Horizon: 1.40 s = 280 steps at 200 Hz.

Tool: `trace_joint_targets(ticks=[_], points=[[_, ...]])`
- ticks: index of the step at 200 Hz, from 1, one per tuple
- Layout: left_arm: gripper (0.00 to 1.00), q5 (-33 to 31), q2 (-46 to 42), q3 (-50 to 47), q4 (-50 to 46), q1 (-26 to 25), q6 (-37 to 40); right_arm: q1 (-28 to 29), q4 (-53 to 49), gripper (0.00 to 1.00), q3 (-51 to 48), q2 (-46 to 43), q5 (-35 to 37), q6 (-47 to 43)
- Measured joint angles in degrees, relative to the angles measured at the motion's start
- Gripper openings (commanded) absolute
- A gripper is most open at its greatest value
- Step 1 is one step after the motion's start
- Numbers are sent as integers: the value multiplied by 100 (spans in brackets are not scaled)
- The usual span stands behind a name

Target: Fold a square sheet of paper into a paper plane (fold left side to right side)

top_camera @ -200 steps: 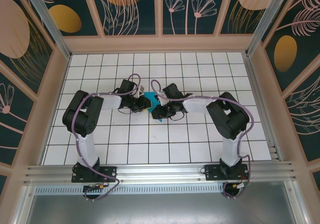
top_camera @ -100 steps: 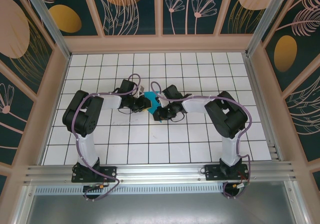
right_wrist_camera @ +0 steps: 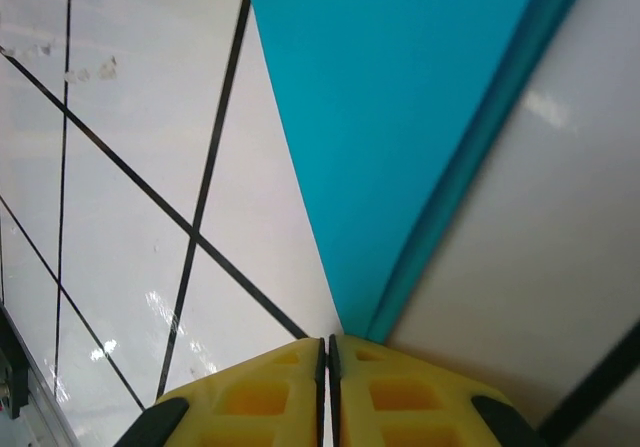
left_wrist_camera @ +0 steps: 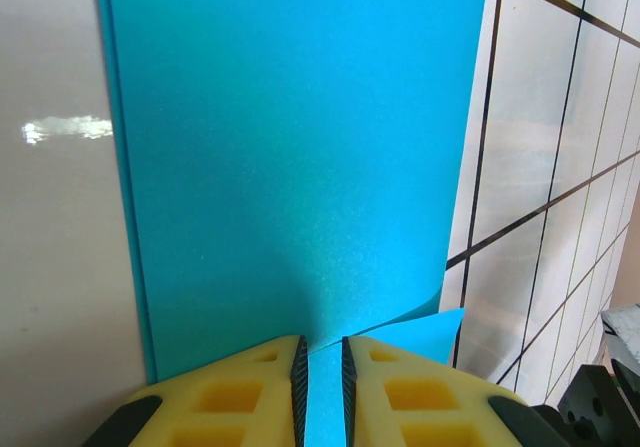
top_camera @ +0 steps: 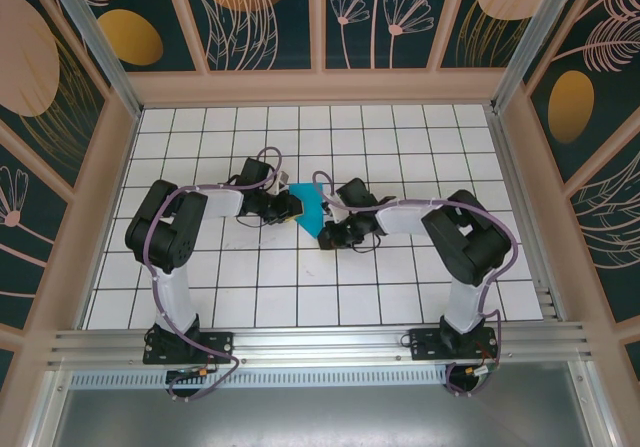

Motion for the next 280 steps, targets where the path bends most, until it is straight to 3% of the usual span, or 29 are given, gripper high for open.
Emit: trace_joint_targets(ticks=[94,128,160,193,280], points=[[21,-2,-2,0,-2,0,0,0,-468,12,949,-74,-271,28],[21,-4,-4,0,-2,0,-2,-9,-608,16,710,-173,-262,-17],[21,-4,-4,2,-2,0,-2,-105,-964,23,94,-883,-254,-37],[20,-7,-4,11,-17,0,0,-157,-1027,22,55,-1394,-262,-28],[20,-24,-9,17,-37,-4,0,-155,-479,18,1060,463,-219,13]])
